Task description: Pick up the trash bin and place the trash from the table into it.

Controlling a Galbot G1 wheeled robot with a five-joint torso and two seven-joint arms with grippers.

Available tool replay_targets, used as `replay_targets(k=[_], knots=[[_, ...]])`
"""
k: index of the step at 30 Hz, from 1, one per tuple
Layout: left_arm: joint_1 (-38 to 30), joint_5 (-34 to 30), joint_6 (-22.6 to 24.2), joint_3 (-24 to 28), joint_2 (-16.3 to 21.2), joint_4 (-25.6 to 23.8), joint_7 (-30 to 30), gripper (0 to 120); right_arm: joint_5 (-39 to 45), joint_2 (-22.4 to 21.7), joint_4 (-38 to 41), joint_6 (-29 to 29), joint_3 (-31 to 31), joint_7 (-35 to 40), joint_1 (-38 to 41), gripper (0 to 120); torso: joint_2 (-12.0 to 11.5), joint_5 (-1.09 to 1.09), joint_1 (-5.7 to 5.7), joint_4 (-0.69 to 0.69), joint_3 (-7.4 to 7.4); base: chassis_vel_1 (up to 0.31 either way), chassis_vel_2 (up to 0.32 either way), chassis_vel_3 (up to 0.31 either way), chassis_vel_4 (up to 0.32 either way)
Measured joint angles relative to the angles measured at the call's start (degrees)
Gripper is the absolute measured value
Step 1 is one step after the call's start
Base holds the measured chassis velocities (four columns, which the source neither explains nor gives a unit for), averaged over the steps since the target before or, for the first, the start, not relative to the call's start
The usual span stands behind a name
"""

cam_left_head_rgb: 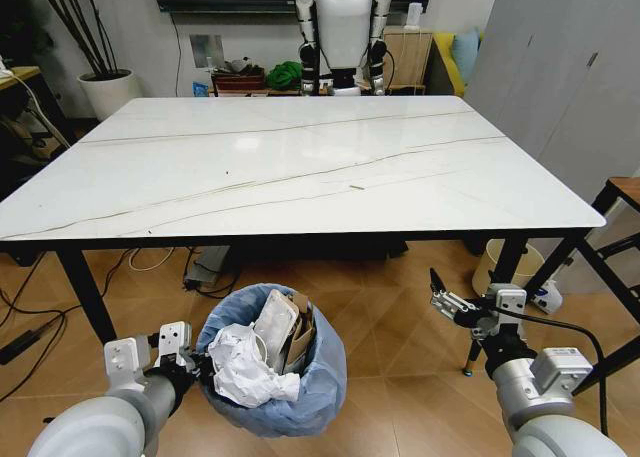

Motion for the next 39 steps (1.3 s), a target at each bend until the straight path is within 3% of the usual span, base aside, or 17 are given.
replay_targets(k=[39], knots=[[-0.15,0.18,0.0,-0.19,0.08,0.0,0.12,0,-2.31,1.46,-0.59,0.73,-1.63,-0.26,-0.4,100,-9.21,0.0,-3.61,0.0,-5.59,0.0,0.0,0.0,0.0]])
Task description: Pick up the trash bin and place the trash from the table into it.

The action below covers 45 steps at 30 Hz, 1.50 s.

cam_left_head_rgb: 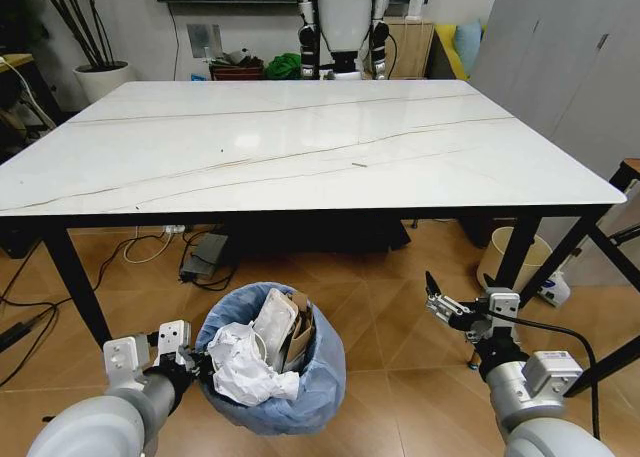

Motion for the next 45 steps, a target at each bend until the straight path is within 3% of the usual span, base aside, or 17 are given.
replay_targets(k=[45], knots=[[0.04,0.15,0.0,0.26,0.09,0.29,0.13,0,-0.96,0.42,-1.62,0.52,-1.15,-0.18,0.33,100,-10.17,0.0,-3.24,0.0,-6.94,0.0,0.0,0.0,0.0]])
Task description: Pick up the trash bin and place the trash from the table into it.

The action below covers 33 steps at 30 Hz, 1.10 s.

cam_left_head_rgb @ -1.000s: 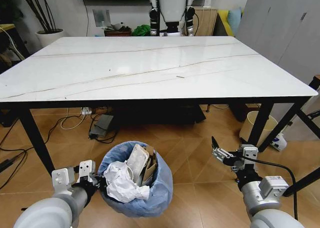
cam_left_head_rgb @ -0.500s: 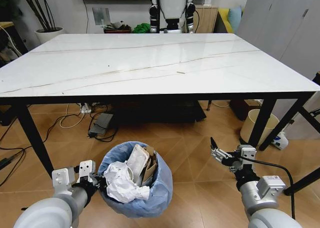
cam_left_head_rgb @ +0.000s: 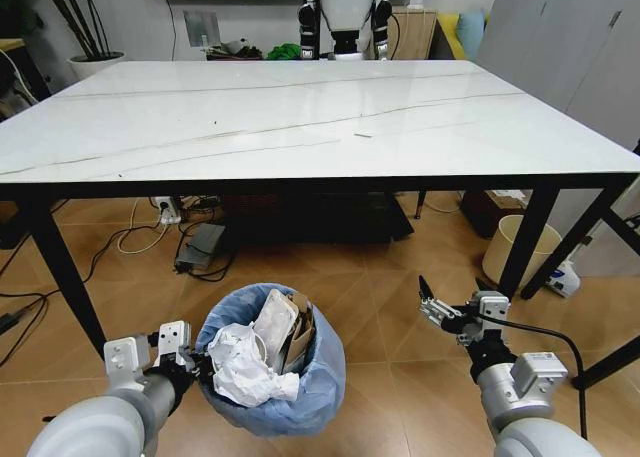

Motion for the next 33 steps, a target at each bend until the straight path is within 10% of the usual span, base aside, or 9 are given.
replay_targets(k=[33], knots=[[0.37,9.05,0.0,-1.87,-3.98,10.35,4.77,0,-0.32,0.13,-1.18,0.37,-0.05,-0.09,0.53,100,-5.79,0.0,-1.41,0.01,-4.4,0.0,0.0,0.0,0.0]])
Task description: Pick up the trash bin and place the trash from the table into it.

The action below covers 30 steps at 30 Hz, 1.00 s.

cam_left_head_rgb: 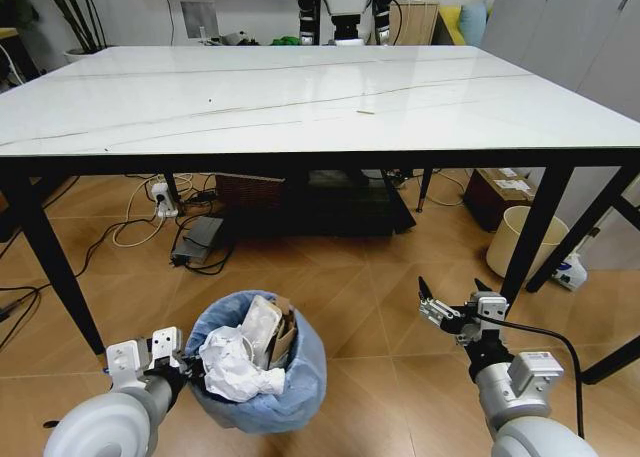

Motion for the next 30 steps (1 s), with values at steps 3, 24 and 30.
replay_targets(k=[3,24,30], knots=[[-0.03,1.88,0.0,-0.6,-0.28,2.05,2.01,0,0.0,-0.07,-0.09,0.01,0.0,0.0,0.11,100,0.06,0.0,0.02,-0.01,0.04,0.0,0.0,0.0,0.0],[0.2,16.8,0.0,-0.06,-4.32,15.64,18.97,0,0.08,-0.3,0.18,0.18,0.29,0.08,0.09,100,0.46,0.01,0.13,0.0,0.32,0.0,0.0,0.0,0.0],[0.21,18.22,-0.42,-0.02,-4.44,16.75,20.63,0,0.1,-0.5,0.35,0.2,0.5,0.11,0.05,100,0.51,0.01,0.14,-0.01,0.35,0.0,0.0,0.0,0.0]])
